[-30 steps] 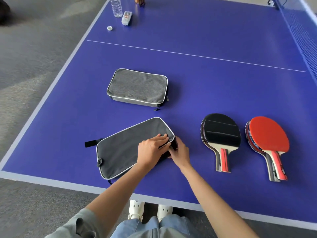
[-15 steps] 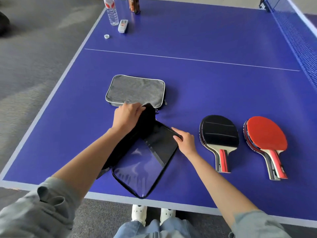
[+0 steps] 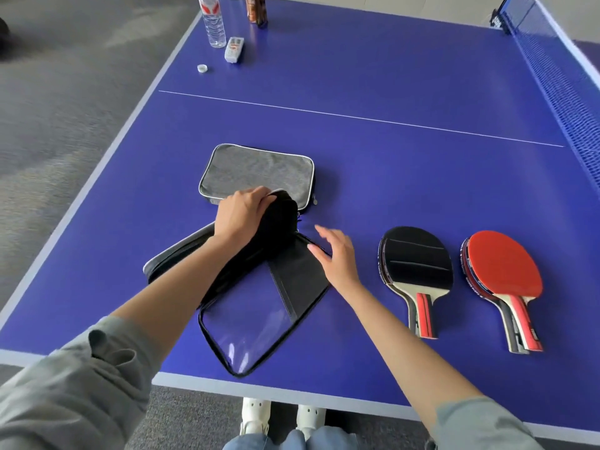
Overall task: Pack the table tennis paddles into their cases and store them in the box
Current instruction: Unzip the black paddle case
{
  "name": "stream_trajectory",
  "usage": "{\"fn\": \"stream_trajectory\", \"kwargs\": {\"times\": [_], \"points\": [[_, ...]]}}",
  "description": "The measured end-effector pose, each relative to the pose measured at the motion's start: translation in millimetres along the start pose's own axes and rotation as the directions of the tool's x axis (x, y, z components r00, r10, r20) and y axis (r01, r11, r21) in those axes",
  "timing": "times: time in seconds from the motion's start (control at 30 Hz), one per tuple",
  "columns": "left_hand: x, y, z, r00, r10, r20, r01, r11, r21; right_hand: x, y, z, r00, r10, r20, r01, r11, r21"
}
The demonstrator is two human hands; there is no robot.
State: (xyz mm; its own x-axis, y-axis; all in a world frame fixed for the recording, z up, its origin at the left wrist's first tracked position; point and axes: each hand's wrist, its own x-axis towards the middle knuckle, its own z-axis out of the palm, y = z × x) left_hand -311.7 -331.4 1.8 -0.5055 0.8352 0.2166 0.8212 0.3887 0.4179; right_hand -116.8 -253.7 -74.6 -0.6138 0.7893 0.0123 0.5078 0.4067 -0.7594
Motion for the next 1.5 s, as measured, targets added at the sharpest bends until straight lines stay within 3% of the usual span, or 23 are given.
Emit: {"fn": "stream_trajectory", "kwargs": {"times": [0.13, 0.23, 0.3, 0.4, 0.47, 0.5, 0.57, 0.63, 0.67, 0.8, 0.93, 1.0, 1.3, 1.4, 1.5], "points": [[-4, 8, 1, 0.999, 0.039, -0.010, -0.039, 0.999, -0.016, 48, -45, -6, 0.985, -0.162, 0.067, 0.140, 0.958, 0.251], [-11, 11, 0, 0.999, 0.025, -0.035, -0.027, 0.999, -0.044, 69, -61, -9, 0.949, -0.261, 0.178, 0.208, 0.940, 0.270], [-22, 14, 1, 0.990, 0.024, -0.139, -0.035, 0.996, -0.083, 76, -64, -8, 0.932, -0.299, 0.203, 0.253, 0.941, 0.226], [-55, 21, 14, 0.922, 0.230, -0.312, -0.245, 0.969, -0.009, 78, -64, -4, 0.931, -0.316, 0.183, 0.274, 0.936, 0.223], [-79, 26, 30, 0.927, 0.348, -0.138, -0.360, 0.930, -0.073, 76, -64, -4, 0.941, -0.300, 0.158, 0.261, 0.939, 0.225], [-90, 28, 40, 0.952, 0.304, 0.026, -0.297, 0.945, -0.139, 73, -64, -4, 0.948, -0.286, 0.141, 0.251, 0.943, 0.220], [-108, 27, 60, 0.944, 0.055, 0.324, -0.008, 0.989, -0.145, 65, -61, -7, 0.962, -0.255, 0.100, 0.230, 0.951, 0.207], [-119, 22, 78, 0.861, -0.145, 0.487, 0.202, 0.977, -0.066, 52, -55, -12, 0.977, -0.209, 0.045, 0.196, 0.959, 0.206], [-125, 18, 85, 0.824, -0.180, 0.538, 0.233, 0.972, -0.032, 45, -51, -14, 0.984, -0.175, 0.010, 0.169, 0.961, 0.217], [-143, 6, 101, 0.793, -0.240, 0.560, 0.190, 0.971, 0.147, 15, -32, -23, 0.992, -0.030, -0.120, 0.059, 0.969, 0.242], [-142, 12, 106, 0.747, -0.505, 0.431, 0.473, 0.861, 0.189, -13, -19, -29, 0.972, 0.049, -0.228, 0.003, 0.975, 0.223], [-140, 16, 109, 0.745, -0.540, 0.391, 0.509, 0.839, 0.189, -29, -13, -29, 0.958, 0.072, -0.277, -0.015, 0.979, 0.201], [-139, 16, 129, 0.861, -0.379, 0.339, 0.331, 0.924, 0.190, -58, 0, -34, 0.928, 0.119, -0.353, -0.082, 0.990, 0.118], [-147, -4, 131, 0.921, -0.211, 0.326, 0.129, 0.958, 0.255, -61, 21, -36, 0.901, 0.304, -0.309, -0.261, 0.949, 0.174], [-146, -21, 129, 0.934, -0.055, 0.353, -0.039, 0.967, 0.253, -72, 45, -33, 0.850, 0.470, -0.238, -0.428, 0.879, 0.209]]}}
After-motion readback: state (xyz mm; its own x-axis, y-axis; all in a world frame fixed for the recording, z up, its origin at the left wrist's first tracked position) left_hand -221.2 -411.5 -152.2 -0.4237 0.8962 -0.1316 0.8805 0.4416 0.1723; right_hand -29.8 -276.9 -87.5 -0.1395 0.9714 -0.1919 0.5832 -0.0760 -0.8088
